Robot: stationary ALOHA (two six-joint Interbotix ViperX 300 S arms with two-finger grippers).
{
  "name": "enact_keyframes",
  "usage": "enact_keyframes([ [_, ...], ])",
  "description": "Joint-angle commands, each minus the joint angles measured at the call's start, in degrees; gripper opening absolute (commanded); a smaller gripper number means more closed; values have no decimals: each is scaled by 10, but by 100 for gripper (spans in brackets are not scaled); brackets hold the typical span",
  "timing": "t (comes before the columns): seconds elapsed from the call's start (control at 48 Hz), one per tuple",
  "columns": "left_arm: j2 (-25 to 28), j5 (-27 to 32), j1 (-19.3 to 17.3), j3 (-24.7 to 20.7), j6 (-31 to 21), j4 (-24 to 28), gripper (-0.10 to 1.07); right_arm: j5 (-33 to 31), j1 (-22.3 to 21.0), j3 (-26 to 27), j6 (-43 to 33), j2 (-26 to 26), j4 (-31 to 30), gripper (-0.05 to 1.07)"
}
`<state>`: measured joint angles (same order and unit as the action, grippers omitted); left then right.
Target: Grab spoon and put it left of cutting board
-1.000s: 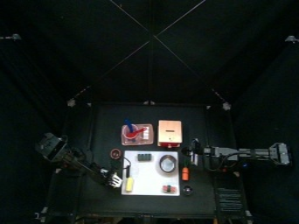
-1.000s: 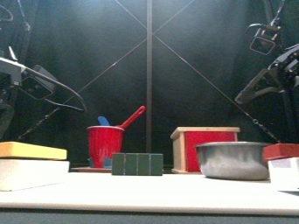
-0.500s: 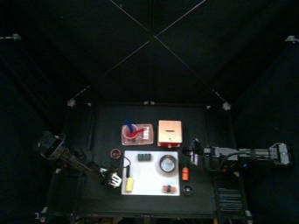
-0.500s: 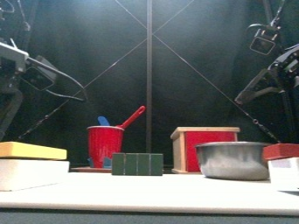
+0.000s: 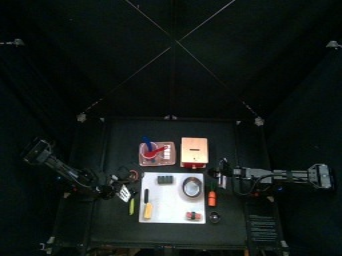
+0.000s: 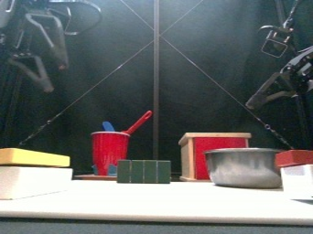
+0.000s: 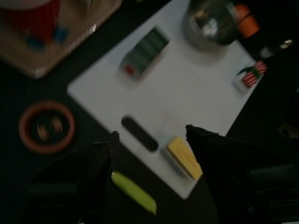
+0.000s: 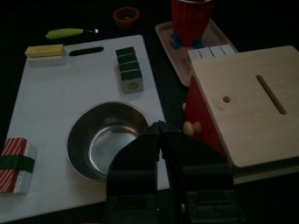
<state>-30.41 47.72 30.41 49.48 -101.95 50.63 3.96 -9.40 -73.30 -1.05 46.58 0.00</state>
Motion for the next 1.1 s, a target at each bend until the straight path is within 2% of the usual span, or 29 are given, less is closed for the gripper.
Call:
enact_keyframes([
  [0.0, -24, -38, 3, 16, 30, 115, 94, 2, -3, 9, 0, -2, 0, 0],
  [0.125, -26, -110, -17, 51, 65, 210, 94, 2, -2, 9, -1, -2, 0, 0],
  [0.229, -26, -170, -54, 64, 75, 268, 94, 3, -2, 12, -1, 0, 1, 0],
  [0.458, -26, -287, -138, 76, 75, 354, 94, 4, -2, 19, -1, 1, 6, 0],
  [0.583, -30, -350, -177, 76, 75, 365, 94, 4, -2, 23, 0, 1, 5, 0],
  [0.667, -32, -372, -186, 78, 75, 364, 94, 3, -2, 21, 0, 1, 4, 0],
  [0.854, -32, -374, -192, 93, 74, 367, 94, 3, -3, 11, 1, -4, 2, 0],
  [1.083, -32, -374, -193, 91, 74, 367, 94, 2, -3, 10, 0, -1, 2, 0],
])
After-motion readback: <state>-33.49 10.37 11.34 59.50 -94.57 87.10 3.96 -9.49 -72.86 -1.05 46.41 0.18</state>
